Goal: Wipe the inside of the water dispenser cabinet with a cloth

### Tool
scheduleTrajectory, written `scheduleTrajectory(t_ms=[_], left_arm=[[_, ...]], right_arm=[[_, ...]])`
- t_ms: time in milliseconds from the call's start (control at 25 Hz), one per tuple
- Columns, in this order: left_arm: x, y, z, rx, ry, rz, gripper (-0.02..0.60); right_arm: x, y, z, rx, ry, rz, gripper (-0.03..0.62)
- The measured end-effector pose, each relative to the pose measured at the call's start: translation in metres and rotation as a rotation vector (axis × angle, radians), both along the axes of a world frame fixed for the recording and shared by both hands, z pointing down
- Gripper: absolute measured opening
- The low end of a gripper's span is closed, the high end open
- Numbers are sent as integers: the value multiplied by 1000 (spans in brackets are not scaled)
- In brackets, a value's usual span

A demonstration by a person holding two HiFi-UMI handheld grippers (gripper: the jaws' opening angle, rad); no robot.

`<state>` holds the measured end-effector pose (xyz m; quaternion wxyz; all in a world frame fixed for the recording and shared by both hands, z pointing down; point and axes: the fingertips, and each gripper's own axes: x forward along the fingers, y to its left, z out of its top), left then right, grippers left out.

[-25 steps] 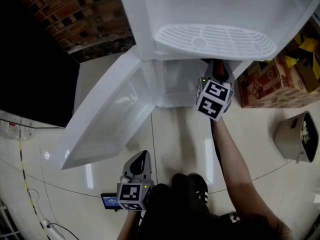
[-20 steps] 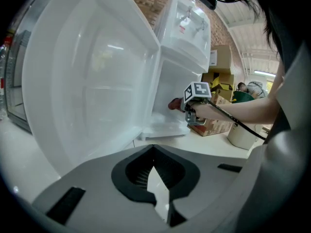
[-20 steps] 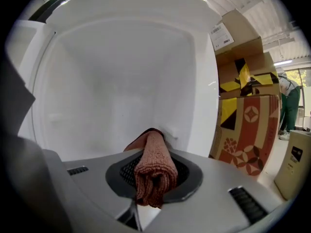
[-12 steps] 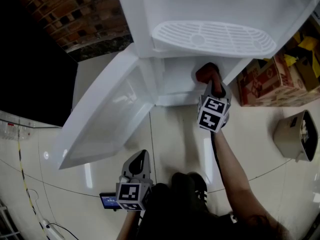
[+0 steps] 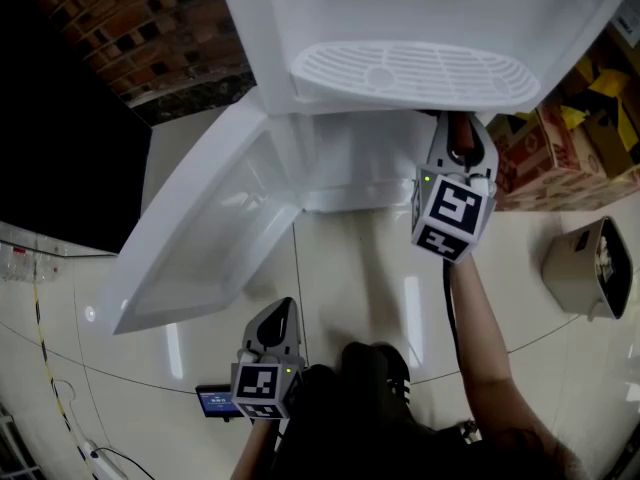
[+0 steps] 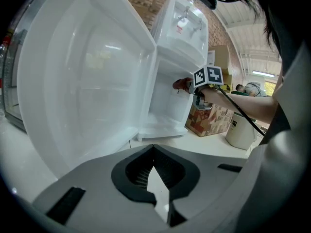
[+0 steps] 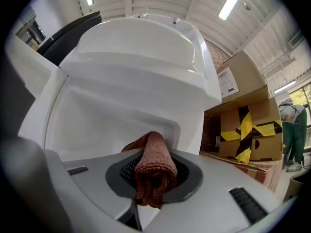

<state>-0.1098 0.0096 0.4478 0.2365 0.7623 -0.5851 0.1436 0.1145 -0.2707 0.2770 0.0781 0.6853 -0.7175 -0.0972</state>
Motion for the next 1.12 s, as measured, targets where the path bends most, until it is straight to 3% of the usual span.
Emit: scheduleTrajectory(t_ms=[400,640,840,1120], left_arm=[[-1,3,-2,3,-4,-6,-20],[1,6,-3,3,-5,-3,-20],[4,8,-2,6,-2,-4,-20],[18,8,-7,25,3,17,-20]], right_arm=[[15,18,112,-255,64,33,81],[27,33,176,-421,38,59,81],[23,39,175,-421,4,19,81],[4,85,150,-362,-152,-82,81]])
